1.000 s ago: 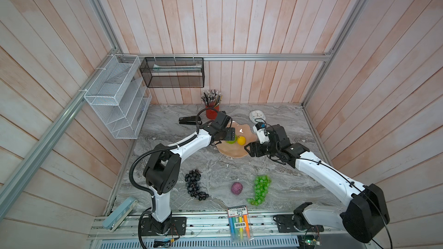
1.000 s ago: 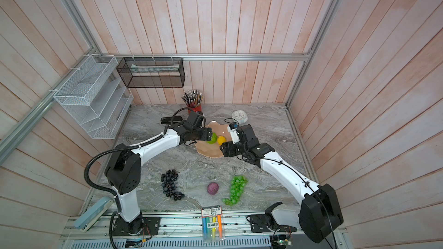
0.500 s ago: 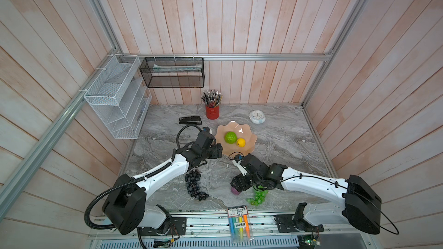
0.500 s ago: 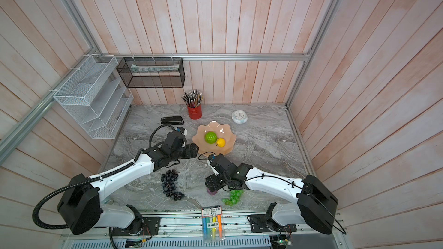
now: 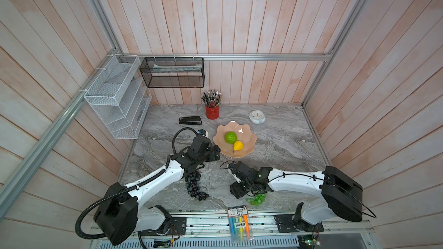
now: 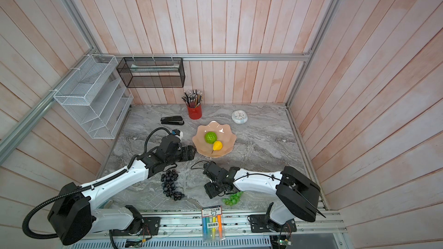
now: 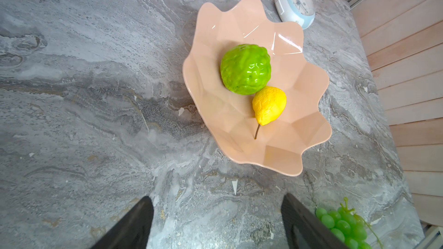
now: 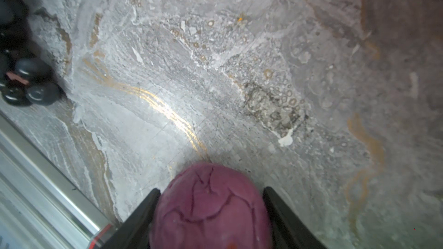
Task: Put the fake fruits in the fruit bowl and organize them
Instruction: 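Grasp the purple fig with the right gripper while the left gripper withdraws, then lift the purple fig with the right gripper and place it in the pink bowl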
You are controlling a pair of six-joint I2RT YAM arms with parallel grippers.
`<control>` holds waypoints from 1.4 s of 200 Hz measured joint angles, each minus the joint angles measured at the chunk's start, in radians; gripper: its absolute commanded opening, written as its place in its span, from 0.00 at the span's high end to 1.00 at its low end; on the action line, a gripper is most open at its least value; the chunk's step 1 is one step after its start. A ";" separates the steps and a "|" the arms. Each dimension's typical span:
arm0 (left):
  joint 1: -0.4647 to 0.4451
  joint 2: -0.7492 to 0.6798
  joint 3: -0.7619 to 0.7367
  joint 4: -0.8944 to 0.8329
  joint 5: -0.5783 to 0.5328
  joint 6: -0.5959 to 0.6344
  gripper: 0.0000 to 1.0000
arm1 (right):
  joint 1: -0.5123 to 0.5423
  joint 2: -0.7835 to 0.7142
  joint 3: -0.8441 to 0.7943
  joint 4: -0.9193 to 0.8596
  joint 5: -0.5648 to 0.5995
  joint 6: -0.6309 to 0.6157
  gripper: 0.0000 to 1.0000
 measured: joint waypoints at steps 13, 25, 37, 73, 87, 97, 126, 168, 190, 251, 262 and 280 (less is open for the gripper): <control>0.000 0.000 0.000 0.001 0.000 0.000 0.14 | 0.000 0.000 0.002 0.000 0.004 0.000 0.45; 0.000 0.000 0.000 0.002 0.000 0.000 0.14 | 0.000 0.000 0.004 0.000 0.006 0.002 0.49; 0.000 0.004 0.000 0.004 0.000 0.000 0.14 | 0.000 0.000 0.004 0.000 0.009 -0.002 0.51; 0.000 0.008 -0.001 0.004 -0.003 -0.003 0.15 | 0.000 -0.024 0.022 -0.044 0.032 -0.007 0.54; 0.000 0.003 -0.015 0.005 -0.009 -0.010 0.15 | -0.006 -0.047 0.062 -0.084 0.046 -0.016 0.54; 0.000 -0.008 -0.037 0.003 -0.022 -0.020 0.15 | -0.022 -0.066 0.099 -0.101 0.051 -0.027 0.54; 0.000 -0.055 -0.101 -0.008 -0.063 -0.057 0.15 | -0.138 -0.095 0.245 -0.112 0.072 -0.082 0.56; 0.000 -0.109 -0.113 -0.030 -0.093 -0.094 0.16 | -0.303 0.019 0.379 -0.041 0.087 -0.192 0.54; 0.000 -0.160 -0.127 -0.039 -0.102 -0.113 0.16 | -0.337 0.156 0.441 -0.026 0.083 -0.245 0.54; 0.000 -0.235 -0.159 -0.102 -0.126 -0.143 0.16 | -0.378 0.341 0.505 0.008 0.045 -0.325 0.52; 0.000 -0.235 -0.159 -0.108 -0.127 -0.143 0.16 | -0.380 0.359 0.525 0.017 0.037 -0.328 0.52; 0.000 -0.235 -0.159 -0.116 -0.128 -0.143 0.16 | -0.381 0.380 0.546 0.038 0.025 -0.331 0.52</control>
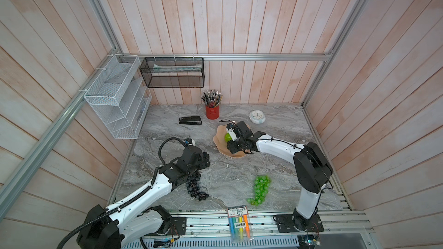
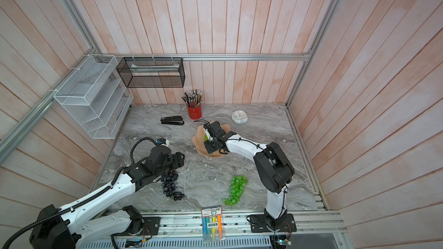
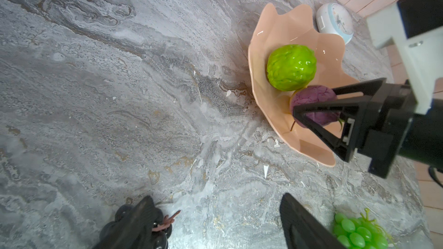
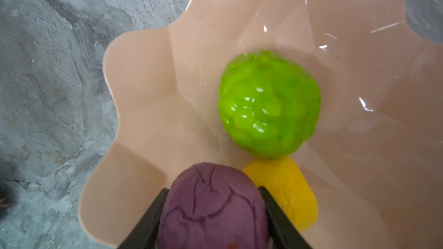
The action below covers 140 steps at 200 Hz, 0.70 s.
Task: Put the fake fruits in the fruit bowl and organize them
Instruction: 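Lift the purple fig with the right gripper and place it in the pink bowl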
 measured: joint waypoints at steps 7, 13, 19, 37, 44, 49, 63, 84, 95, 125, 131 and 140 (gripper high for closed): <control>0.000 0.000 0.000 -0.003 0.000 0.000 0.16 | 0.000 0.006 0.002 0.006 -0.004 0.000 0.51; 0.000 0.000 0.000 -0.006 0.000 0.000 0.16 | 0.000 0.012 0.003 0.011 -0.006 -0.001 0.51; 0.000 0.000 0.000 -0.010 0.000 0.000 0.16 | -0.001 0.017 0.003 0.014 -0.006 -0.002 0.51; 0.000 0.000 0.000 -0.023 0.000 0.000 0.16 | -0.004 0.037 0.003 0.018 -0.007 -0.009 0.50; 0.000 0.000 0.000 -0.026 0.000 -0.002 0.16 | -0.006 0.044 0.003 0.018 -0.007 -0.012 0.50; 0.000 -0.001 0.000 -0.028 -0.001 -0.003 0.16 | -0.007 0.048 0.003 0.018 -0.006 -0.013 0.50; 0.000 -0.005 0.000 -0.032 -0.003 -0.007 0.16 | -0.011 0.057 0.003 0.016 -0.006 -0.018 0.50; 0.000 -0.008 0.000 -0.032 -0.004 -0.011 0.16 | -0.014 0.062 0.003 0.016 -0.006 -0.019 0.44; 0.000 -0.008 0.000 -0.033 -0.005 -0.011 0.16 | -0.014 0.062 0.003 0.017 -0.005 -0.019 0.41; 0.000 -0.008 0.000 -0.037 -0.006 -0.010 0.15 | -0.014 0.065 0.018 0.013 -0.005 -0.028 0.30; 0.000 -0.008 0.000 -0.039 -0.006 -0.010 0.14 | -0.014 0.065 0.023 0.011 -0.005 -0.028 0.28; 0.000 -0.009 0.000 -0.041 -0.006 -0.010 0.08 | -0.014 0.064 0.031 0.011 -0.004 -0.031 0.25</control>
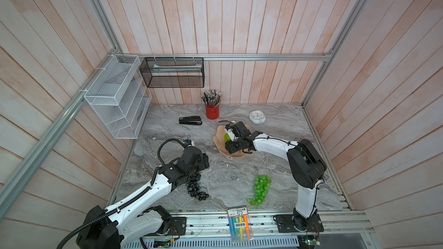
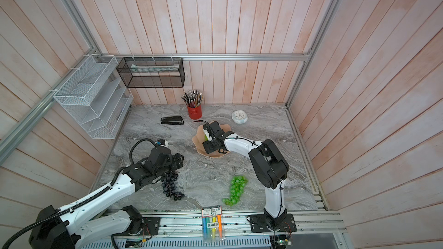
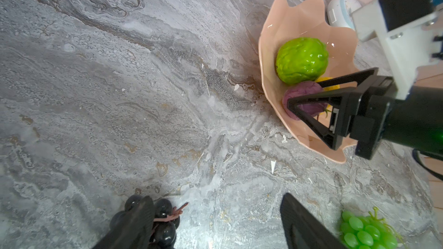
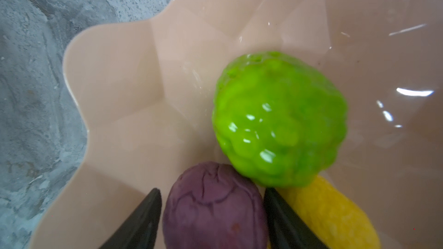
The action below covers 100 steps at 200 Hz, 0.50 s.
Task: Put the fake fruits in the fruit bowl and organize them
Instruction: 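Lift the purple fig with the right gripper and place it in the pink bowl, then move the right gripper to the green grapes and close on them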
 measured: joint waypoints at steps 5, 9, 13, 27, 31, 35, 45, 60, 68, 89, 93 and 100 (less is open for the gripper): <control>0.000 -0.001 0.000 -0.001 0.000 -0.002 0.08 | 0.000 0.000 0.005 0.000 0.000 -0.001 0.25; 0.000 -0.002 0.000 -0.002 0.000 0.002 0.08 | 0.000 0.000 0.008 0.000 0.001 -0.002 0.24; 0.000 -0.003 0.000 -0.002 0.000 -0.001 0.08 | 0.000 0.000 0.011 -0.001 0.002 -0.005 0.24; 0.000 -0.003 0.000 -0.002 0.000 0.002 0.08 | 0.000 -0.006 0.012 -0.005 0.003 -0.007 0.24; 0.000 -0.002 0.001 -0.004 0.000 0.004 0.08 | 0.000 -0.010 0.012 -0.010 0.006 -0.009 0.24; 0.000 -0.002 0.002 -0.007 -0.001 0.005 0.08 | 0.001 -0.016 0.012 -0.014 0.008 -0.010 0.24; 0.000 0.000 0.012 -0.021 -0.004 0.013 0.08 | 0.002 -0.034 0.010 -0.022 0.014 -0.010 0.24; 0.000 0.010 0.034 -0.034 -0.012 0.027 0.08 | 0.004 -0.091 -0.003 -0.026 0.025 -0.010 0.25; 0.000 0.018 0.047 -0.035 -0.016 0.035 0.08 | 0.004 -0.137 -0.014 -0.032 0.030 -0.009 0.25; 0.000 0.049 0.084 -0.033 -0.019 0.054 0.08 | 0.004 -0.274 -0.057 -0.041 0.044 0.002 0.28; 0.000 0.053 0.088 -0.032 -0.019 0.056 0.08 | 0.004 -0.303 -0.071 -0.042 0.046 0.008 0.28; 0.000 0.062 0.095 -0.029 -0.019 0.061 0.08 | 0.004 -0.352 -0.100 -0.045 0.052 0.017 0.29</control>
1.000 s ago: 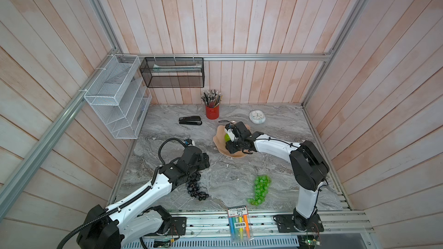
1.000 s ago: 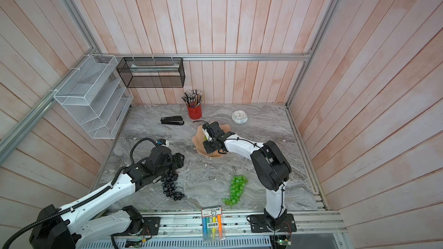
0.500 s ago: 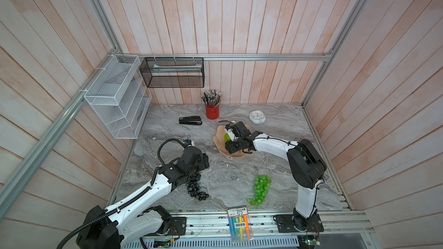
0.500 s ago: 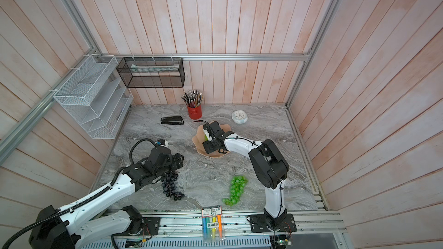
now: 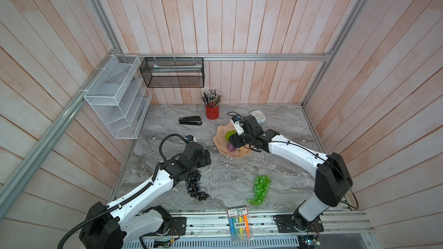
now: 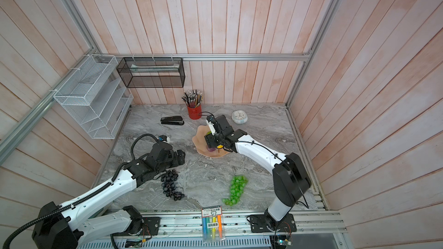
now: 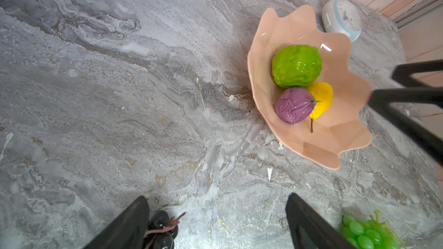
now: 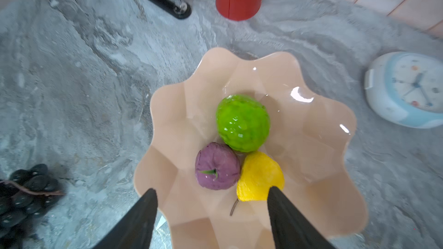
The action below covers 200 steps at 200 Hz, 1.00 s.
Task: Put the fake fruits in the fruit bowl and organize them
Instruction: 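Move the right gripper to the green grapes and close on them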
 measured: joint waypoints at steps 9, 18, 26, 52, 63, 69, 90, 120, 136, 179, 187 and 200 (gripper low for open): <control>0.000 0.006 0.002 0.008 0.000 0.004 0.08 | 0.000 -0.064 -0.045 -0.004 0.009 0.014 0.33; 0.000 0.013 0.002 0.013 0.000 0.009 0.08 | 0.001 -0.124 -0.100 -0.011 0.021 0.038 0.36; 0.000 0.019 0.002 0.018 0.000 0.012 0.09 | 0.002 -0.170 -0.148 -0.016 0.030 0.061 0.38; 0.000 0.050 0.005 0.029 0.003 0.024 0.09 | 0.003 -0.324 -0.342 -0.036 0.060 0.154 0.40; 0.000 0.066 0.012 0.029 0.005 0.029 0.09 | 0.004 -0.385 -0.408 -0.054 0.076 0.199 0.41; 0.000 0.072 0.014 0.030 0.005 0.030 0.09 | 0.004 -0.415 -0.436 -0.066 0.084 0.225 0.41; 0.000 0.074 0.015 0.034 0.006 0.031 0.09 | 0.004 -0.502 -0.490 -0.112 0.120 0.309 0.37; 0.000 0.074 0.015 0.050 0.019 0.031 0.09 | 0.003 -0.567 -0.529 -0.156 0.180 0.401 0.27; 0.000 0.074 0.015 0.054 0.023 0.030 0.09 | 0.003 -0.574 -0.549 -0.168 0.201 0.447 0.22; 0.000 0.074 0.010 0.074 0.031 0.030 0.09 | -0.014 -0.575 -0.600 -0.180 0.208 0.534 0.19; 0.000 0.074 0.008 0.076 0.031 0.030 0.09 | -0.016 -0.578 -0.618 -0.180 0.208 0.553 0.20; 0.000 0.074 0.005 0.081 0.031 0.030 0.09 | -0.023 -0.587 -0.653 -0.174 0.197 0.576 0.22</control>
